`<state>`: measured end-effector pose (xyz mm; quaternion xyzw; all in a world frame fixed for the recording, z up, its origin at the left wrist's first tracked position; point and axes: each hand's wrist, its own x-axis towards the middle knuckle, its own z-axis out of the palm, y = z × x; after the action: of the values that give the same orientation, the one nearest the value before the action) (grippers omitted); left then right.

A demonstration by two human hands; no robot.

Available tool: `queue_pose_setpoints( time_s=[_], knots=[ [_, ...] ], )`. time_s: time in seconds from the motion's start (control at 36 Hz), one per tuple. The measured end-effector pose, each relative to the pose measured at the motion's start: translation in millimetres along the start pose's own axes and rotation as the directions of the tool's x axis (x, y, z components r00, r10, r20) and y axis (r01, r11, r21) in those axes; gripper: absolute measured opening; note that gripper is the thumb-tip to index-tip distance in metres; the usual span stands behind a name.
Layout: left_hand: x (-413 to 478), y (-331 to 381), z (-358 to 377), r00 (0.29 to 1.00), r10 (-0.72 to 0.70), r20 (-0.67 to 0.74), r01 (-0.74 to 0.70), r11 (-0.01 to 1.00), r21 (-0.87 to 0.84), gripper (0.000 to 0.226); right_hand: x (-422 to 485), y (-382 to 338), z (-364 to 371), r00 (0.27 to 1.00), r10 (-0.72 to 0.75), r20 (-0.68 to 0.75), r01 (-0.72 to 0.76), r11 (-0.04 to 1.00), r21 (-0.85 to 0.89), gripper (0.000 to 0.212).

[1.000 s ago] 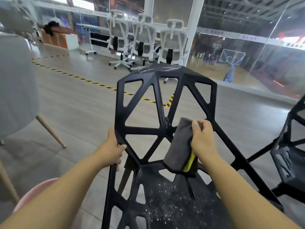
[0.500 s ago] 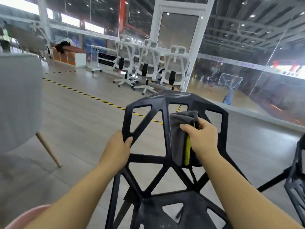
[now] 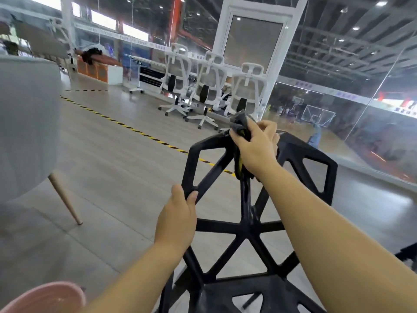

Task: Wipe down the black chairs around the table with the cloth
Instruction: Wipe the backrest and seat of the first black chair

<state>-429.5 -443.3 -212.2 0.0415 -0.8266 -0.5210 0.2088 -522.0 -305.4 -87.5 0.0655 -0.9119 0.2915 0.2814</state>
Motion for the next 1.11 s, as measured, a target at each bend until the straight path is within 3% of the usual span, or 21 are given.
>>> queue_pose_setpoints(
  time_s=[0.08, 0.19, 0.31, 0.36, 0.42, 0.5, 0.56, 0.58, 0.64, 0.69, 0.78, 0.83, 0.89, 0.97, 1.03, 1.11],
  knots=[
    [-1.3, -0.3, -1.1, 1.0, 0.008, 0.016, -0.008, 1.0, -0.004, 0.024, -10.5, -3.0, 8.5, 0.997, -0.036, -0.073, 0.036, 0.999, 0.005, 0.031],
    [-2.2, -3.8, -0.2, 0.999, 0.039, 0.014, -0.039, 0.999, 0.015, 0.022, -38.2, -11.6, 23.5, 0.983, -0.182, 0.004, 0.181, 0.982, 0.057, 0.048],
    [-2.2, -6.2, -0.1, 0.999, 0.05, 0.013, -0.051, 0.999, 0.017, 0.021, -58.8, -17.6, 30.2, 0.871, -0.481, 0.1, 0.486, 0.873, -0.035, 0.056],
    [-2.4, -6.9, 0.3, 0.999, 0.044, 0.025, -0.044, 0.999, 0.014, 0.02, -54.4, -13.0, 32.2, 0.835, -0.548, 0.053, 0.549, 0.823, -0.147, 0.056],
    [-1.8, -8.3, 1.4, 0.999, 0.031, 0.034, -0.031, 0.999, 0.009, 0.021, -44.5, -6.6, 32.3, 0.862, -0.505, -0.047, 0.487, 0.85, -0.201, 0.053],
    [-0.5, -11.2, 3.7, 0.999, 0.036, 0.038, -0.037, 0.999, 0.026, 0.023, -24.3, 1.8, 26.3, 0.973, -0.134, -0.188, 0.142, 0.989, 0.034, 0.049],
    [-0.2, -12.0, 4.1, 0.998, 0.041, 0.04, -0.042, 0.999, 0.024, 0.022, -11.4, 4.0, 22.2, 0.959, 0.118, -0.259, -0.086, 0.988, 0.13, 0.044],
    [-0.1, -12.2, 4.0, 0.998, 0.044, 0.04, -0.044, 0.999, 0.021, 0.021, -9.9, 1.1, 21.8, 0.949, 0.151, -0.276, -0.13, 0.987, 0.093, 0.043],
    [0.3, -12.5, 3.8, 0.998, 0.06, 0.034, -0.061, 0.998, 0.02, 0.021, -16.3, -9.4, 27.0, 0.964, 0.065, -0.259, -0.058, 0.998, 0.034, 0.044],
    [0.2, -12.3, 3.3, 0.997, 0.072, 0.03, -0.072, 0.997, 0.004, 0.02, -30.3, -24.3, 34.7, 0.972, -0.138, -0.189, 0.144, 0.989, 0.02, 0.047],
    [-0.4, -11.9, 2.3, 0.994, 0.109, 0.015, -0.109, 0.994, -0.004, 0.019, -46.4, -34.9, 40.9, 0.897, -0.442, -0.03, 0.441, 0.897, -0.036, 0.057],
    [-0.6, -11.5, 1.7, 0.993, 0.115, 0.013, -0.115, 0.993, -0.002, 0.02, -45.3, -31.4, 36.1, 0.837, -0.546, 0.025, 0.546, 0.832, -0.094, 0.058],
    [-0.4, -10.9, 1.3, 0.994, 0.105, 0.02, -0.105, 0.994, 0.002, 0.02, -36.0, -25.6, 29.0, 0.859, -0.512, 0.02, 0.51, 0.85, -0.132, 0.056],
    [-0.6, -9.5, 0.4, 0.996, 0.081, 0.034, -0.08, 0.997, -0.024, 0.019, -17.1, -13.9, 16.8, 0.971, -0.223, -0.086, 0.214, 0.971, -0.102, 0.049],
    [-1.1, -8.7, -0.6, 0.996, 0.075, 0.04, -0.073, 0.996, -0.047, 0.017, -8.0, -4.1, 9.3, 0.986, -0.052, -0.159, 0.04, 0.996, -0.076, 0.041],
    [-0.7, -8.1, -0.6, 0.997, 0.073, 0.039, -0.071, 0.996, -0.045, 0.018, -6.9, 6.7, 4.1, 0.989, -0.034, -0.146, 0.014, 0.991, -0.133, 0.042]
  ],
)
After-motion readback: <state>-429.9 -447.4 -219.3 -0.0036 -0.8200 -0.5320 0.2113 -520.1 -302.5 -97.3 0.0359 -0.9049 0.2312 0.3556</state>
